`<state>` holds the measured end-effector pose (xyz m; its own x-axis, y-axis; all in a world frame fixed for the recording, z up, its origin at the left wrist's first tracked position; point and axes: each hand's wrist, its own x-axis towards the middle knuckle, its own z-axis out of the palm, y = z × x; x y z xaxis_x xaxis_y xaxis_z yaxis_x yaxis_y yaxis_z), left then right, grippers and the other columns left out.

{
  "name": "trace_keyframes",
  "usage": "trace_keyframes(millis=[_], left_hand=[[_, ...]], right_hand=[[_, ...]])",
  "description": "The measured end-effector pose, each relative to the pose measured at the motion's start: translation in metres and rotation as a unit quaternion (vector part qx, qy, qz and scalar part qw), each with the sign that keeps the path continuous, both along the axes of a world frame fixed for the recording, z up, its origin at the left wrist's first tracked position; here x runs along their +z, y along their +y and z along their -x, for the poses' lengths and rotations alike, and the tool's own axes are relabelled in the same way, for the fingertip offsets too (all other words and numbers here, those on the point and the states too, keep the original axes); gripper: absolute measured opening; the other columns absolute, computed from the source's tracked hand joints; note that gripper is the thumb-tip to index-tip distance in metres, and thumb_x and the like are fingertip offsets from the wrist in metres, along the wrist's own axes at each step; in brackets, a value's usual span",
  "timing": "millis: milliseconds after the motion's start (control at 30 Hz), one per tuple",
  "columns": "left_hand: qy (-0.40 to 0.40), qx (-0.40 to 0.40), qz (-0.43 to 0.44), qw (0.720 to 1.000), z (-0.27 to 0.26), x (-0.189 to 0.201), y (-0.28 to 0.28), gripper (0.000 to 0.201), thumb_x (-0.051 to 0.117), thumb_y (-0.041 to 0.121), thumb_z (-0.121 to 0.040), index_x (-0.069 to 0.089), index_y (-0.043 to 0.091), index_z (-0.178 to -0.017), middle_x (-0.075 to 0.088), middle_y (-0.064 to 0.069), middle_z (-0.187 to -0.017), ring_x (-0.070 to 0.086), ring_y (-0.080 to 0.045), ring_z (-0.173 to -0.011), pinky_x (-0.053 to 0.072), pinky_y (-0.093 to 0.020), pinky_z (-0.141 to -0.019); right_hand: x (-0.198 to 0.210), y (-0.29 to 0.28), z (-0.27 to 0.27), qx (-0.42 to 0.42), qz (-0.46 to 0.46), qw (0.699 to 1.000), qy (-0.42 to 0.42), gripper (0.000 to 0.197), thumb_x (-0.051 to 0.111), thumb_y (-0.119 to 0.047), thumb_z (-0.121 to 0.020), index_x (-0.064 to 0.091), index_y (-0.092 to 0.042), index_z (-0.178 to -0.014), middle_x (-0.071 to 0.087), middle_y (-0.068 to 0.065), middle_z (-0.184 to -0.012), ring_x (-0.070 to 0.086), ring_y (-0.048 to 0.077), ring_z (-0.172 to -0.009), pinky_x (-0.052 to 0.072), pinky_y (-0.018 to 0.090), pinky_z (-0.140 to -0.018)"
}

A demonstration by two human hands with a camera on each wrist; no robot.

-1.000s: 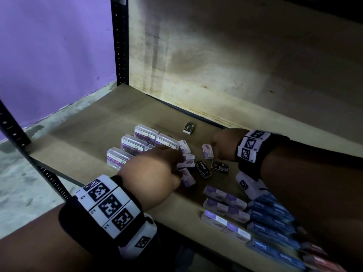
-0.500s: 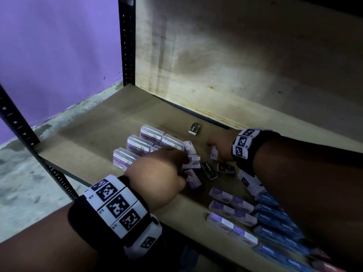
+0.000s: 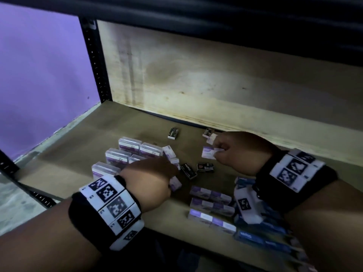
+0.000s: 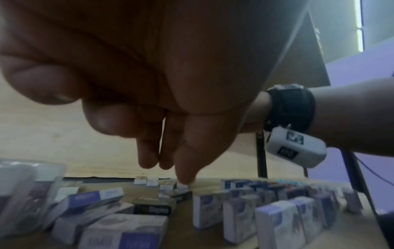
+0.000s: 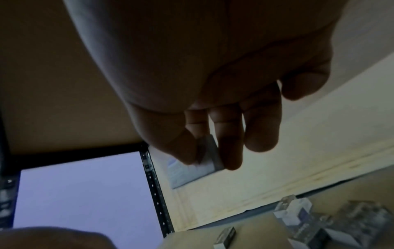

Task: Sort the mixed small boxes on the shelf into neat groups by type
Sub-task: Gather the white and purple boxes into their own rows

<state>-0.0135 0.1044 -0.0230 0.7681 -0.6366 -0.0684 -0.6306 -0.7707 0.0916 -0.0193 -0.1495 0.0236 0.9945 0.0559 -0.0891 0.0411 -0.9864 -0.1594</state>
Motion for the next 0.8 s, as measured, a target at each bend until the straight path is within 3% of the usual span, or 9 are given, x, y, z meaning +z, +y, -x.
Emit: trace_keyframes(millis=[133, 233, 300, 367, 433, 600, 700, 800], left_hand=[[0.012, -0.023, -0.074, 0.997, 0.001, 0.003, -0.024, 0.014, 0.053, 0.027, -0.091, 0.066, 0.023, -0.09, 0.06, 0.006, -0.088, 0.065, -0.017, -0.079, 0.054, -0.031, -0.072], [-0.007, -0.056, -0.16, 0.985, 0.004, 0.006, -0.041, 0.009, 0.053, 0.017, -0.089, 0.059, 0.024, -0.09, 0.062, 0.002, -0.099, 0.066, -0.022, -0.087, 0.045, -0.03, -0.065], [-0.004, -0.083, -0.221, 0.972, 0.004, 0.006, -0.05, 0.017, 0.051, 0.013, -0.09, 0.063, 0.021, -0.098, 0.064, -0.002, -0.111, 0.067, -0.026, -0.097, 0.043, -0.032, -0.066], [-0.011, -0.099, -0.27, 0.958, 0.002, 0.006, -0.055, 0.034, 0.049, 0.012, -0.093, 0.064, 0.021, -0.122, 0.064, -0.005, -0.121, 0.066, -0.029, -0.106, 0.043, -0.034, -0.067], [0.0, -0.108, -0.292, 0.95, -0.002, 0.007, -0.059, 0.043, 0.049, 0.014, -0.094, 0.058, 0.028, -0.135, 0.062, -0.004, -0.128, 0.065, -0.029, -0.11, 0.046, -0.034, -0.068], [0.013, -0.092, -0.325, 0.941, -0.003, 0.002, -0.068, 0.037, 0.05, 0.022, -0.099, 0.058, 0.023, -0.136, 0.061, -0.005, -0.131, 0.062, -0.03, -0.116, 0.054, -0.044, -0.092], [0.006, -0.108, -0.353, 0.929, -0.003, -0.004, -0.076, 0.036, 0.048, 0.014, -0.098, 0.059, 0.014, -0.132, 0.061, -0.01, -0.13, 0.061, -0.033, -0.117, 0.054, -0.047, -0.09], [0.0, -0.113, -0.333, 0.936, -0.007, -0.006, -0.077, 0.033, 0.047, 0.015, -0.098, 0.062, 0.016, -0.127, 0.063, -0.007, -0.127, 0.062, -0.032, -0.114, 0.054, -0.044, -0.085]], right_hand=[[-0.005, -0.018, 0.048, -0.061, -0.077, 0.993, -0.058, 0.017, 0.059, -0.055, -0.08, 0.056, -0.041, -0.089, 0.058, -0.018, -0.078, 0.051, -0.006, -0.068, 0.038, 0.02, -0.057], [-0.012, -0.026, 0.075, -0.072, -0.104, 0.99, -0.059, 0.026, 0.051, -0.062, -0.075, 0.056, -0.045, -0.094, 0.061, -0.02, -0.077, 0.054, -0.005, -0.065, 0.049, 0.028, -0.061], [-0.016, -0.03, 0.085, -0.07, -0.112, 0.99, -0.057, 0.03, 0.049, -0.063, -0.074, 0.057, -0.044, -0.095, 0.062, -0.021, -0.076, 0.056, -0.004, -0.064, 0.051, 0.031, -0.062], [-0.019, -0.033, 0.092, -0.072, -0.124, 0.988, -0.057, 0.031, 0.049, -0.063, -0.074, 0.058, -0.042, -0.096, 0.062, -0.022, -0.077, 0.056, -0.003, -0.064, 0.051, 0.031, -0.061], [-0.023, -0.034, 0.097, -0.074, -0.134, 0.986, -0.062, 0.034, 0.048, -0.064, -0.073, 0.058, -0.041, -0.096, 0.062, -0.023, -0.078, 0.057, -0.002, -0.062, 0.05, 0.03, -0.059], [-0.027, -0.034, 0.101, -0.076, -0.141, 0.984, -0.073, 0.032, 0.051, -0.063, -0.072, 0.057, -0.044, -0.096, 0.061, -0.027, -0.079, 0.056, -0.003, -0.061, 0.044, 0.026, -0.054], [-0.026, -0.034, 0.104, -0.069, -0.154, 0.983, -0.069, 0.026, 0.053, -0.06, -0.074, 0.057, -0.045, -0.095, 0.061, -0.031, -0.083, 0.057, -0.004, -0.067, 0.042, 0.025, -0.053], [-0.026, -0.034, 0.106, -0.063, -0.154, 0.984, -0.068, 0.024, 0.055, -0.057, -0.076, 0.057, -0.043, -0.096, 0.06, -0.032, -0.085, 0.057, -0.007, -0.07, 0.041, 0.024, -0.051]])
